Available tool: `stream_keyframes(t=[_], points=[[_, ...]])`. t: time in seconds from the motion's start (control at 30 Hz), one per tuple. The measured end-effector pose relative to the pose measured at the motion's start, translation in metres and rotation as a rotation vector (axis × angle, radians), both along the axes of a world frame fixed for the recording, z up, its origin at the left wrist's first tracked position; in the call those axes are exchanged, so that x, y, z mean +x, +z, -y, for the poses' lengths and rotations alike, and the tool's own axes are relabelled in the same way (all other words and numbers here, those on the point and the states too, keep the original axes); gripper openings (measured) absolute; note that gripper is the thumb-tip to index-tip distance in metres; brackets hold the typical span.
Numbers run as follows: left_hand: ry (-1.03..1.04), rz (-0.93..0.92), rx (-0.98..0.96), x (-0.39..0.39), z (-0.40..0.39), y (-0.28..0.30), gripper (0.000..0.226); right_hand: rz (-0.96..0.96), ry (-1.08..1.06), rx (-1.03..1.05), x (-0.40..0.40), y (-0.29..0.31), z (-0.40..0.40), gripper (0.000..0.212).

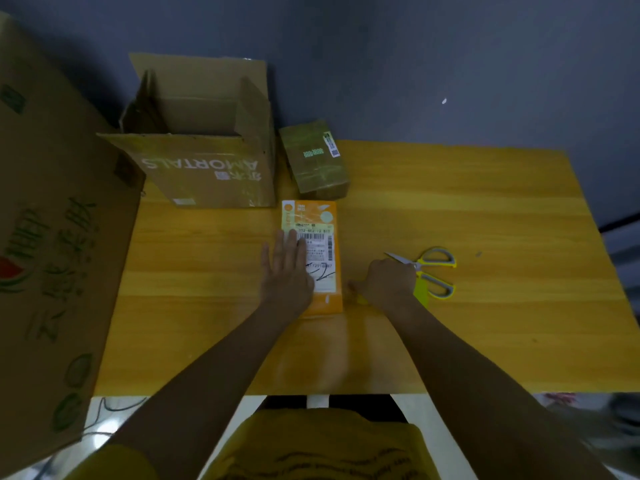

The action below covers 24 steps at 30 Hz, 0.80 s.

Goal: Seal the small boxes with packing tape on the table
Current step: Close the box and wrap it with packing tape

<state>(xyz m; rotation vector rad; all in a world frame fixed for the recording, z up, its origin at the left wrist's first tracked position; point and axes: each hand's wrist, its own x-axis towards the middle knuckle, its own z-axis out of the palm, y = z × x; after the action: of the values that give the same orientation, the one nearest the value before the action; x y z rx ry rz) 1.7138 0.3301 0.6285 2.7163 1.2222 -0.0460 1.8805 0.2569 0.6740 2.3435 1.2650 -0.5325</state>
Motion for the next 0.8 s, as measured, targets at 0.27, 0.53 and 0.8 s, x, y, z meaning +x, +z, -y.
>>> stream_keyframes(t=[0.27,0.53,0.8], points=[[0.097,0.035,-0.040,0.013,0.010,-0.012,0.073,-0.013,-0.031,0.030,0.009,-0.002,0.004,0.063],[-0.054,0.077,-0.045,0.044,0.022,-0.013,0.061,-0.031,-0.031,0.022,0.013,-0.006,0.000,0.062],[-0.125,0.006,-0.029,0.035,0.014,-0.020,0.072,-0.288,-0.177,0.301,0.054,-0.013,0.041,0.057]])
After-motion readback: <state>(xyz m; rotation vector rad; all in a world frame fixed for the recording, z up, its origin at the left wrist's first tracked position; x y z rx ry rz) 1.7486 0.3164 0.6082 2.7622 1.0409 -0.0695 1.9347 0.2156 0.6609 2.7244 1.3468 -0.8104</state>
